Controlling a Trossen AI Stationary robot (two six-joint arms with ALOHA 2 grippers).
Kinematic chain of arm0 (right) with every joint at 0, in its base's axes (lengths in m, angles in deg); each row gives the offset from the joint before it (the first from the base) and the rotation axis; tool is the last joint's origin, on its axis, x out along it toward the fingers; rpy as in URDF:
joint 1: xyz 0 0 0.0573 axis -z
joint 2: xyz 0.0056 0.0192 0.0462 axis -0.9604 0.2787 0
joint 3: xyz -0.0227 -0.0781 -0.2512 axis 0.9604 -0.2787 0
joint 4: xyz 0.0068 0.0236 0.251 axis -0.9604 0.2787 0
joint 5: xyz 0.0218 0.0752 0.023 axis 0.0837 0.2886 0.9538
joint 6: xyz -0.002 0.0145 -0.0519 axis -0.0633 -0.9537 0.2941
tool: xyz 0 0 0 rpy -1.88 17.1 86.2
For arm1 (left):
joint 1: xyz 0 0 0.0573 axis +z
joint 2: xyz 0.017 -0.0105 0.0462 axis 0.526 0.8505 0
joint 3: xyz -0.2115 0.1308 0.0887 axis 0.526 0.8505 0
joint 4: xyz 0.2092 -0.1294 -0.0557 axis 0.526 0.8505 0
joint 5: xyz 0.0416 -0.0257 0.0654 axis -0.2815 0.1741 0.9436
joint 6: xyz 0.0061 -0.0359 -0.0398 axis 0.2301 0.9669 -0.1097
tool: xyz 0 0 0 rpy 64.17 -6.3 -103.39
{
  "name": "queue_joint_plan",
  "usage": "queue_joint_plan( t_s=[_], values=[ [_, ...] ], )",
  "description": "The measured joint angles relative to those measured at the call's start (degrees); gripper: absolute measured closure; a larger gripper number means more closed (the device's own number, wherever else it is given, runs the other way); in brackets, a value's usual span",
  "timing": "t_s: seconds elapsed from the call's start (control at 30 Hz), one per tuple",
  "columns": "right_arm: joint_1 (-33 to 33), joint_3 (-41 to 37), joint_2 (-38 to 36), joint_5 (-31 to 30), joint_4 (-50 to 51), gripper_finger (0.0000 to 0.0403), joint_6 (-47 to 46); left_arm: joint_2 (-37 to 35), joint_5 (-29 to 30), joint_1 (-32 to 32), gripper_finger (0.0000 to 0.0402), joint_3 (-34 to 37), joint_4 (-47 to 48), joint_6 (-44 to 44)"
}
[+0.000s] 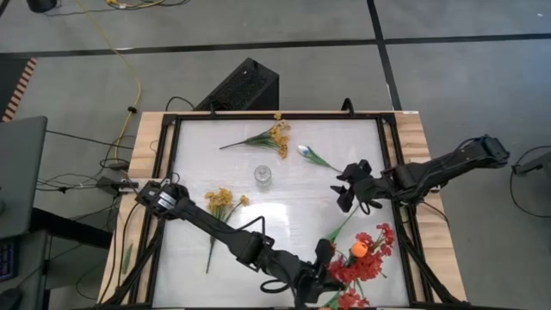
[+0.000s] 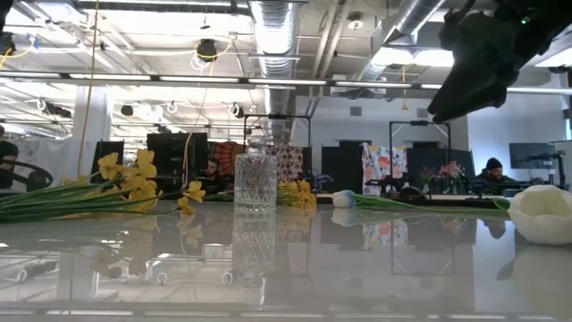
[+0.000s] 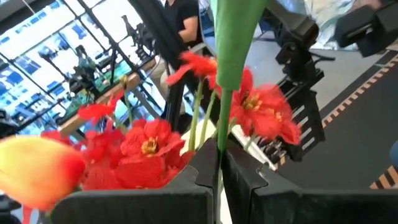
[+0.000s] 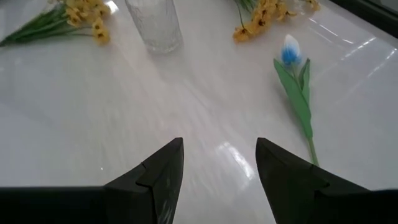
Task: Sort flowers into vase by color
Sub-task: Put the orange flower into the pink vase
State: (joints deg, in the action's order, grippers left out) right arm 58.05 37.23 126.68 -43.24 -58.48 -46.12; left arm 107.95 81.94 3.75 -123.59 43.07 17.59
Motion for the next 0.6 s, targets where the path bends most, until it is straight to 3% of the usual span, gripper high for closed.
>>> queue_joint_plan(
  t_s=[0.3,0.6],
  values=[
    [-0.91,0.00,0.89,0.03,-0.07,0.0178,-0.90,0.00,-0.36,1.45,0.0401,0.04,1.22,1.41],
    [-5.97,0.00,0.94,0.41,1.56,0.0178,-3.26,0.00,-0.33,2.05,0.0401,0.09,2.53,2.99]
  ],
)
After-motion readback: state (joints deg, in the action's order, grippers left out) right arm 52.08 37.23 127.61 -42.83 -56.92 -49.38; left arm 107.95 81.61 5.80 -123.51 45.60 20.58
